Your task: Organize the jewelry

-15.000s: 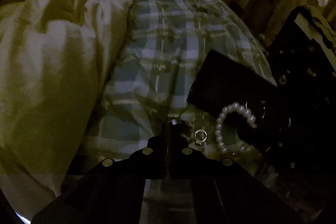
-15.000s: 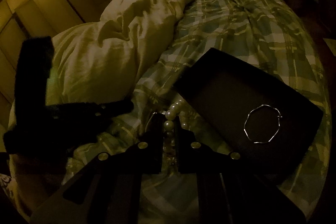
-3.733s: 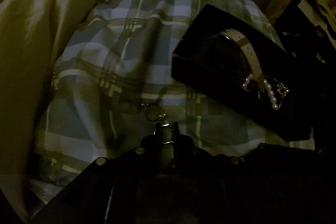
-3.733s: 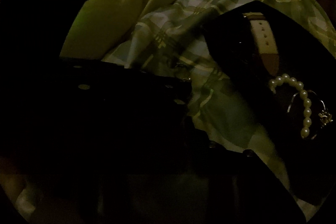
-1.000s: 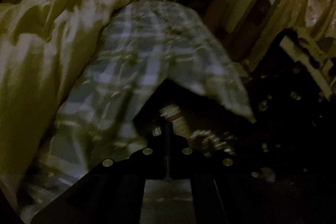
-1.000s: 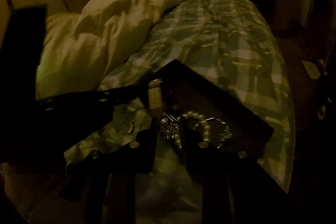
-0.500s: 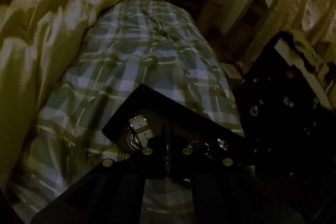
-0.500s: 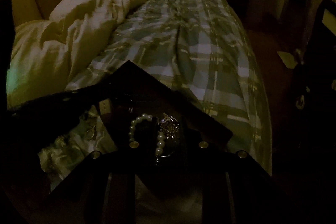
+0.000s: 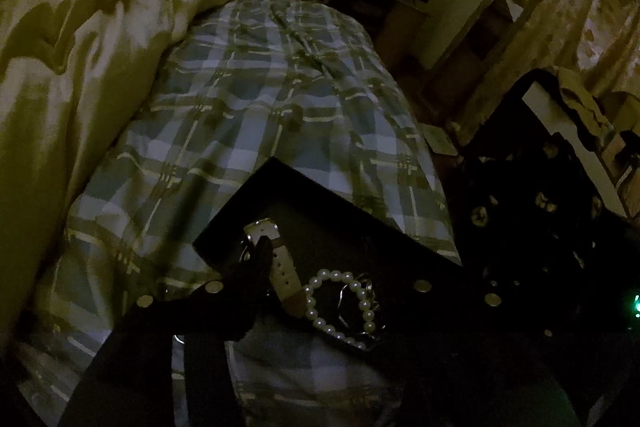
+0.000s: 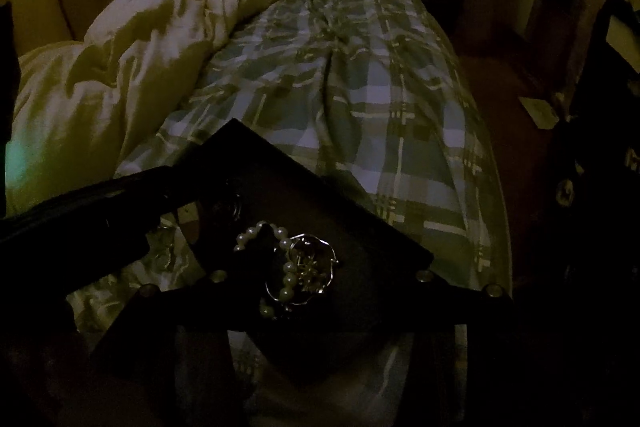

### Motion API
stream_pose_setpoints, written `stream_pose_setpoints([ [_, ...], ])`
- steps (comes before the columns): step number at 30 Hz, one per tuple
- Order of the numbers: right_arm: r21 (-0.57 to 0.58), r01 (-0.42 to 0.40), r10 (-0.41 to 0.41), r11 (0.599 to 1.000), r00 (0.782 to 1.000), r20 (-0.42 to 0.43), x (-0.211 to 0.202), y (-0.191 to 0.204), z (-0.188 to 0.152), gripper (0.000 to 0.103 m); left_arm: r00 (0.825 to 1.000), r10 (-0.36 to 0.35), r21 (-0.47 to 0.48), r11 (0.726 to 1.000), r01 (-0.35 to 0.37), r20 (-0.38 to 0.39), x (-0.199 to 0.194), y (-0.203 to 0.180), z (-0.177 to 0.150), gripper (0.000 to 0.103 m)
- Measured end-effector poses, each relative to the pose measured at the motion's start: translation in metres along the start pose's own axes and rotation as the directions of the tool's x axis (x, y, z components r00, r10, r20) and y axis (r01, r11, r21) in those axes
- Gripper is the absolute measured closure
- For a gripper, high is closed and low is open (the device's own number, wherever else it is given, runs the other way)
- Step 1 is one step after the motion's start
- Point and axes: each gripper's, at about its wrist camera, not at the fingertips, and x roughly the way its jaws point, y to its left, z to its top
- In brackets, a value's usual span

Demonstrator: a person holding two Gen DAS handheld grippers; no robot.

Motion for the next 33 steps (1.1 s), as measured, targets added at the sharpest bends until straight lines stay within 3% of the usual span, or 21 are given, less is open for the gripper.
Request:
stream_pose_setpoints([
  [3,0.001,-0.012,0.012,1.0,1.0,-0.01,0.001,0.001,-0.001,0.054,1.0,0.004,-0.021,1.0,-0.004,-0.008,0.0,0.004,-0.002,0.053],
  [7,0.006,-0.033,0.033,0.999,0.999,-0.012,0.0,0.001,-0.001,0.054,1.0,0.011,-0.062,0.998,-0.011,-0.007,-0.003,0.014,-0.005,0.03],
  [8,0.005,-0.04,0.04,0.999,0.999,-0.014,0.0,0.002,0.0,0.054,1.0,0.009,-0.077,0.997,-0.009,-0.003,-0.005,0.017,-0.006,0.028],
  [15,-0.022,-0.089,0.088,0.996,0.996,-0.027,0.0,0.014,-0.003,0.053,1.0,0.012,-0.152,0.988,-0.013,-0.013,-0.01,0.042,-0.008,0.028],
  [18,-0.019,-0.11,0.11,0.994,0.994,-0.02,-0.003,0.016,-0.003,0.037,0.999,0.025,-0.16,0.987,-0.031,-0.037,-0.01,0.052,-0.01,0.027],
  [22,-0.049,-0.138,0.138,0.989,0.99,-0.002,-0.011,0.024,-0.003,0.037,0.995,0.072,-0.158,0.984,-0.083,-0.072,-0.012,0.065,-0.014,0.02],
  [30,-0.15,-0.217,0.211,0.965,0.976,-0.055,-0.009,0.054,-0.014,0.037,0.966,0.234,-0.054,0.969,-0.241,-0.114,-0.016,0.087,-0.019,0.022],
  [33,-0.195,-0.249,0.24,0.949,0.968,-0.07,-0.008,0.068,-0.021,0.037,0.961,0.249,-0.059,0.965,-0.257,-0.121,-0.017,0.094,-0.018,0.039],
])
